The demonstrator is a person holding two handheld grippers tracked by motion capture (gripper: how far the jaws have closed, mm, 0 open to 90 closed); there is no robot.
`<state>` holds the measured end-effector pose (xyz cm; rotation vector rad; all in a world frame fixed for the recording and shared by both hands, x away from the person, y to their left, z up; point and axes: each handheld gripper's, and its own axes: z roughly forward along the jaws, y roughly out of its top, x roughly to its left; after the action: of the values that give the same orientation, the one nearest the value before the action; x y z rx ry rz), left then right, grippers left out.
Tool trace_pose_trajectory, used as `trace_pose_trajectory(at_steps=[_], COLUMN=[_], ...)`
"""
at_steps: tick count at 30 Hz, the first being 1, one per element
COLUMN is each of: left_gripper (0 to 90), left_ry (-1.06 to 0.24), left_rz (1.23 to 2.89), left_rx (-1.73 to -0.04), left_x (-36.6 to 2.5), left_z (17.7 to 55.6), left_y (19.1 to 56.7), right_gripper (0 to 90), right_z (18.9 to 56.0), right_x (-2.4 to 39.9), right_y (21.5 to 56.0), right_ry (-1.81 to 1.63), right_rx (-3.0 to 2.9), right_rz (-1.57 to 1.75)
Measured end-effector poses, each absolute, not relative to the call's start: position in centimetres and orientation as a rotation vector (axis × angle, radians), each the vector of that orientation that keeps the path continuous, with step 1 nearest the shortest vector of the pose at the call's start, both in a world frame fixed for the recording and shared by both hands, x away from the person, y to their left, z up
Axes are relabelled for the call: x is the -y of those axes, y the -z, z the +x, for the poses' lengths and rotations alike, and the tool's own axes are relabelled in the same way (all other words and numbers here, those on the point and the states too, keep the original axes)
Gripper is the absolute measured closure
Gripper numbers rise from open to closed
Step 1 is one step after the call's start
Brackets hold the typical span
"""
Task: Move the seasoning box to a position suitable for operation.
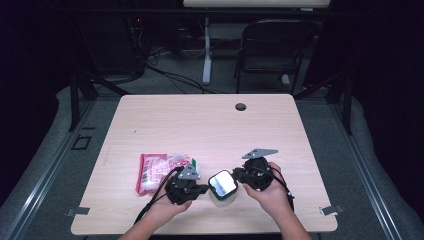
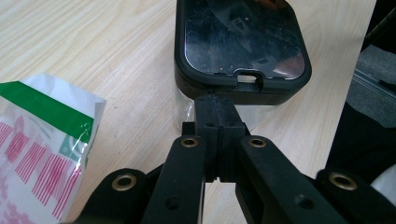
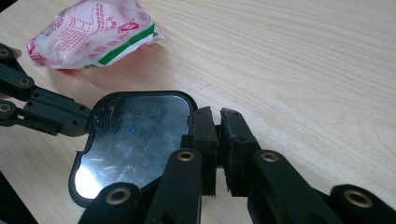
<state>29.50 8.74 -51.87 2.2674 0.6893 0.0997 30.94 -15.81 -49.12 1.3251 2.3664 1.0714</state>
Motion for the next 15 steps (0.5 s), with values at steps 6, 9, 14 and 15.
trace_pose_trajectory(at_steps=[6, 9, 14, 15], left_gripper=[90.0, 90.0, 90.0, 90.0], left_ry=[-0.109, -0.111, -0.115, -0.117], left_rz=[2.258, 2.242, 2.242, 2.236], left_rx=[-0.691, -0.694, -0.692, -0.694], left_x=[-8.84, -8.92, -8.95, -8.94], left_z=[29.48, 29.45, 29.44, 29.43], left_y=[51.76, 51.58, 51.42, 51.42], right_gripper=[85.4, 85.4, 85.4, 85.4], right_z=[30.90, 30.83, 30.83, 30.84], right_x=[15.83, 15.80, 15.86, 15.90], right_y=[49.06, 49.09, 49.11, 49.11], right_ry=[-1.060, -1.064, -1.071, -1.071], right_rx=[-2.369, -2.361, -2.364, -2.366], right_rz=[1.334, 1.338, 1.344, 1.344])
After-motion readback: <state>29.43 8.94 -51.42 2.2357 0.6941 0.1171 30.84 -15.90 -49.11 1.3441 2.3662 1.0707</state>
